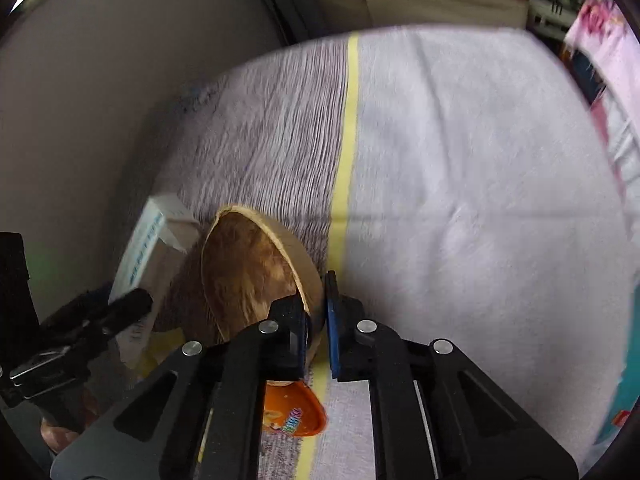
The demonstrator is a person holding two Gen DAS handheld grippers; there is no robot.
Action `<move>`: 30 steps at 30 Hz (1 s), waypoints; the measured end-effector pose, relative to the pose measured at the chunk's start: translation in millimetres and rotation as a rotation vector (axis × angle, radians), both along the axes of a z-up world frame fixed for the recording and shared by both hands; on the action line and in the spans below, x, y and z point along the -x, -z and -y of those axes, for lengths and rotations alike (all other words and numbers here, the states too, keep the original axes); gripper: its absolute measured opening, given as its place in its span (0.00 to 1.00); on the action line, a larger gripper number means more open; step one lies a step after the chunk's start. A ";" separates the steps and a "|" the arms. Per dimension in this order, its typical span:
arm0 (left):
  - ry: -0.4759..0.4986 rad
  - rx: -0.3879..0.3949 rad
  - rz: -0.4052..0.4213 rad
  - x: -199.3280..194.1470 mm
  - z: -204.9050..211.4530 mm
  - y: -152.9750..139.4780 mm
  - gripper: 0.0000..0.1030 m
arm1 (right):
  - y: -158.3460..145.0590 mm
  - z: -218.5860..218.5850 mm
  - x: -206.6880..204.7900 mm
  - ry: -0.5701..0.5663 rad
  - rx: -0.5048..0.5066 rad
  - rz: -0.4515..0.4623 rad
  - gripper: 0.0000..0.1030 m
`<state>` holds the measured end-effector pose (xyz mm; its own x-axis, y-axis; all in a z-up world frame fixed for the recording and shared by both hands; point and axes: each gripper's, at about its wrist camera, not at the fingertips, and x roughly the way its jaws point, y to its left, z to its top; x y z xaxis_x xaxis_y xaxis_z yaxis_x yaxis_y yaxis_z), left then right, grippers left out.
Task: Collect trash
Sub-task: 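Lift the medicine box and coconut shell and carry them over the teal bucket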
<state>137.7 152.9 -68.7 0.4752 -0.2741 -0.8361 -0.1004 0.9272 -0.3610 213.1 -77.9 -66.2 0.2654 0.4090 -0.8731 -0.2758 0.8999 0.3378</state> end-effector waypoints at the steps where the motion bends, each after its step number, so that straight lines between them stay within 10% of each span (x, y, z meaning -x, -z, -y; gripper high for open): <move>1: 0.007 -0.004 0.004 0.6 3.9 -1.7 0.73 | -10.1 6.5 2.8 0.010 0.000 0.025 0.08; 11: 0.135 -0.073 0.059 -0.6 72.4 -29.5 0.71 | -47.4 75.0 23.0 0.170 -0.012 0.104 0.08; 14: 0.176 -0.088 0.072 -0.7 96.0 -34.5 0.61 | -51.8 100.9 31.2 0.219 -0.013 0.108 0.08; 15: 0.196 -0.096 0.072 -1.2 106.5 -35.2 0.44 | -54.1 109.1 36.4 0.229 -0.013 0.109 0.08; 19: 0.237 -0.127 0.059 -3.4 130.8 -32.0 0.40 | -58.2 145.8 53.0 0.286 -0.026 0.103 0.08; 25: 0.205 -0.205 0.066 -0.5 103.1 -26.4 0.85 | -54.3 174.0 64.9 0.297 -0.039 0.093 0.08; 30: 0.212 -0.193 -0.031 -4.4 81.4 -3.5 0.85 | -46.8 172.8 66.2 0.280 -0.059 0.072 0.08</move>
